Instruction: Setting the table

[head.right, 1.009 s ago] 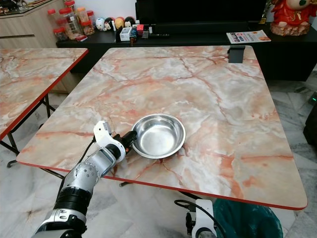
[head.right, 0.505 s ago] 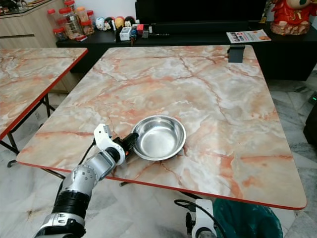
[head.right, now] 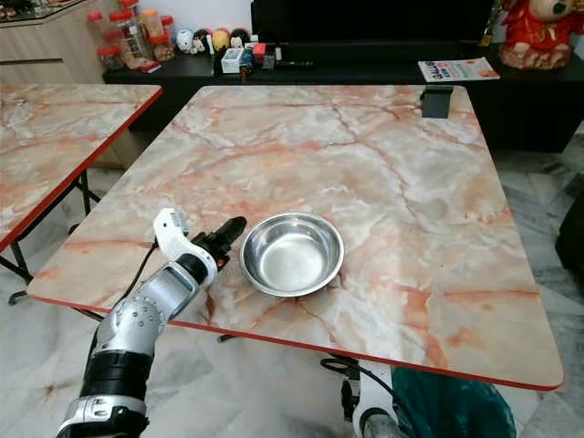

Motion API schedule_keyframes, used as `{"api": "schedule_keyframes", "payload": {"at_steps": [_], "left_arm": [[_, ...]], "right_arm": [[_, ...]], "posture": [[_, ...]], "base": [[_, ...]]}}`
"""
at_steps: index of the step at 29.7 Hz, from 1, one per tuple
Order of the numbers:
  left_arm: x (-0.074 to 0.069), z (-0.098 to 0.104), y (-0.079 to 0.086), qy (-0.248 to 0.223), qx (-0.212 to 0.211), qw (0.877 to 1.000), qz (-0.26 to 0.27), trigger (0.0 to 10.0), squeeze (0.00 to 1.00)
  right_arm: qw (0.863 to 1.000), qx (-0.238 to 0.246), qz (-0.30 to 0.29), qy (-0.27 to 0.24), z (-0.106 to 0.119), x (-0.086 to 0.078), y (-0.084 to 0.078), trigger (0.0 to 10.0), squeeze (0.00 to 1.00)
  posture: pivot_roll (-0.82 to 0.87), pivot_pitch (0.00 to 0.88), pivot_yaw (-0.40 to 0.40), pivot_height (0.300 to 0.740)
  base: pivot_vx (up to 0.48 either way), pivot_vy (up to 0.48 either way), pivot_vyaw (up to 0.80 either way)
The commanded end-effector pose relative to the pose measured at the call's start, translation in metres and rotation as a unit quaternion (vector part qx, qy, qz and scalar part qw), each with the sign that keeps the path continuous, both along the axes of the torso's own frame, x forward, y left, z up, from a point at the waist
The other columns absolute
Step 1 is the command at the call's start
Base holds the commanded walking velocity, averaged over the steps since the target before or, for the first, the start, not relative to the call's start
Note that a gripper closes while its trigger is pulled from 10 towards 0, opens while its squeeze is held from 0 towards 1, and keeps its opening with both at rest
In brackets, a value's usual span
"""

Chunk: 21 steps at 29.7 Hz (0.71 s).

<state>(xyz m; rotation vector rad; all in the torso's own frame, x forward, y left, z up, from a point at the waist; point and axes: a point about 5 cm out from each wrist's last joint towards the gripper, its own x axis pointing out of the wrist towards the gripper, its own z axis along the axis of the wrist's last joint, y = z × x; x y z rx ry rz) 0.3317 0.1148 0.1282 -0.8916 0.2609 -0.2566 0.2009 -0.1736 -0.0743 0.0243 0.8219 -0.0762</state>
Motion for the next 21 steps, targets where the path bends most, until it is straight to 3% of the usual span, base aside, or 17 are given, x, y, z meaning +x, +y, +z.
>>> {"api": "schedule_keyframes", "payload": {"at_steps": [1,3,4,6,7,9,12,13,14,15,16,17,18,20,21], "left_arm": [[-0.002,0.003,0.018,-0.012,0.000,1.000,0.026,10.0,0.00],[-0.004,0.008,0.035,-0.032,-0.008,0.998,0.057,10.0,0.00],[-0.004,0.008,0.035,-0.032,-0.008,0.998,0.057,10.0,0.00],[-0.007,0.018,0.058,-0.072,-0.018,0.992,0.105,10.0,0.00],[-0.007,0.018,0.058,-0.072,-0.018,0.992,0.105,10.0,0.00],[-0.012,0.028,0.087,-0.113,0.001,0.978,0.174,10.0,0.00],[-0.018,0.033,0.113,-0.130,0.043,0.960,0.242,10.0,0.00],[-0.026,0.033,0.137,-0.127,0.129,0.935,0.304,10.0,0.00],[-0.026,0.033,0.137,-0.127,0.129,0.935,0.304,10.0,0.00],[-0.030,0.033,0.145,-0.125,0.169,0.923,0.323,10.0,0.00],[-0.039,0.030,0.161,-0.112,0.230,0.898,0.358,10.0,0.00],[-0.039,0.030,0.161,-0.112,0.230,0.898,0.358,10.0,0.00],[-0.050,0.024,0.180,-0.091,0.289,0.869,0.390,10.0,0.00],[-0.059,0.019,0.194,-0.074,0.349,0.841,0.407,10.0,0.00],[-0.069,0.009,0.209,-0.049,0.385,0.822,0.417,10.0,0.00]], "right_arm": [[1.000,0.007,0.002,-0.001,0.001,0.003,0.003,10.0,0.00],[1.000,0.007,0.003,-0.002,0.002,0.004,0.002,10.0,0.00],[1.000,0.007,0.003,-0.002,0.002,0.004,0.002,10.0,0.00],[1.000,0.007,0.006,-0.002,0.002,0.004,0.002,10.0,0.00],[1.000,0.007,0.006,-0.002,0.002,0.004,0.002,10.0,0.00],[1.000,0.007,0.007,-0.004,0.002,0.004,-0.001,10.0,0.00],[1.000,0.006,0.011,-0.003,0.002,0.003,-0.002,10.0,0.00],[1.000,0.003,0.015,-0.002,0.002,0.002,-0.003,10.0,0.00],[1.000,0.003,0.015,-0.002,0.002,0.002,-0.003,10.0,0.00],[1.000,0.002,0.017,-0.001,0.002,0.002,-0.003,10.0,0.00],[1.000,0.002,0.018,-0.001,0.001,0.002,-0.004,10.0,0.00],[1.000,0.002,0.018,-0.001,0.001,0.002,-0.004,10.0,0.00],[1.000,0.002,0.019,0.000,0.001,0.002,-0.004,10.0,0.00],[1.000,0.003,0.019,0.000,0.001,0.002,-0.003,10.0,0.00],[1.000,0.004,0.020,0.001,0.001,0.001,-0.002,10.0,0.00]], "posture": [[0.04,0.003,0.066,0.740],[0.05,0.002,0.062,0.740],[0.05,0.002,0.062,0.740],[0.04,0.000,0.056,0.740],[0.04,0.000,0.056,0.740],[0.04,0.000,0.050,0.740],[0.05,0.000,0.041,0.740],[0.06,0.000,0.035,0.740],[0.06,0.000,0.035,0.740],[0.06,0.000,0.035,0.740],[0.06,0.000,0.034,0.740],[0.06,0.000,0.034,0.740],[0.06,0.000,0.036,0.740],[0.06,0.000,0.040,0.740],[0.07,0.000,0.043,0.740]], "base": [[0.000,0.000,0.00],[0.000,0.000,0.00],[0.000,0.000,0.00],[0.000,0.000,0.00],[0.000,0.000,0.00],[0.000,0.000,0.00],[0.000,0.000,0.00],[0.000,0.000,0.00],[0.000,0.000,0.00],[0.000,0.000,0.00],[0.000,0.000,0.00],[0.000,0.000,0.00],[0.000,0.000,0.00],[0.000,0.000,0.00],[0.000,0.000,0.00]]}}
